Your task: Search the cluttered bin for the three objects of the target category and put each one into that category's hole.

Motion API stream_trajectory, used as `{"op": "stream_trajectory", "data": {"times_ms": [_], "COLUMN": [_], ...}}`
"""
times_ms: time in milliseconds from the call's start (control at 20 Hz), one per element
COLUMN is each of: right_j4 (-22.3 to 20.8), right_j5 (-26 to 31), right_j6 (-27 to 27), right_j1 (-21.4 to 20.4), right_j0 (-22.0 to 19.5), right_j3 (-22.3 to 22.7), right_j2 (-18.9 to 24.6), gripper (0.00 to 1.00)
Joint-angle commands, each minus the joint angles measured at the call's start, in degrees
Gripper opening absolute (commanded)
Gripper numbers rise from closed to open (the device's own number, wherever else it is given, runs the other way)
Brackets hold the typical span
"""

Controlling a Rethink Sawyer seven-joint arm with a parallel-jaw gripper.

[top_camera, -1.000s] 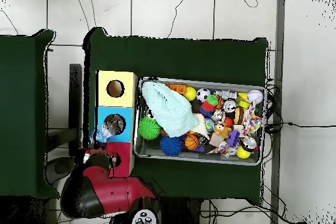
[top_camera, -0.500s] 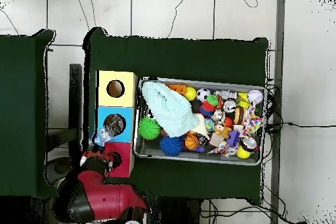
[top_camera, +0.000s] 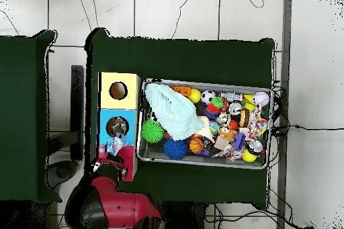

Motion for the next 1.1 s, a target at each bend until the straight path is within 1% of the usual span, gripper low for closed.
{"op": "stream_trajectory", "data": {"times_ms": [50,250,350,600,800,900,1000,1100], "right_j4": [1.82,1.48,1.89,3.15,4.19,4.92,5.6,5.79], "right_j5": [4.46,4.47,4.44,4.64,4.46,3.99,3.95,4.43], "right_j6": [13.65,12.8,11.56,7.15,5.32,5.47,6.1,6.72], "right_j1": [1.18,1.52,1.51,2.37,3.73,5.11,6.31,6.77], "right_j0": [-3.75,-4.4,-2.6,3.8,8.26,10.07,10.97,10.75], "right_j3": [3.6,3.08,2.01,-2.31,-5.56,-6.86,-7.95,-8.47], "right_j2": [3.85,4.5,2.62,-3.83,-8.28,-9.59,-10.04,-9.71], "gripper": [0.0,0.0,0.0,0.0,0.0,0.0,0.0,0.0]}}
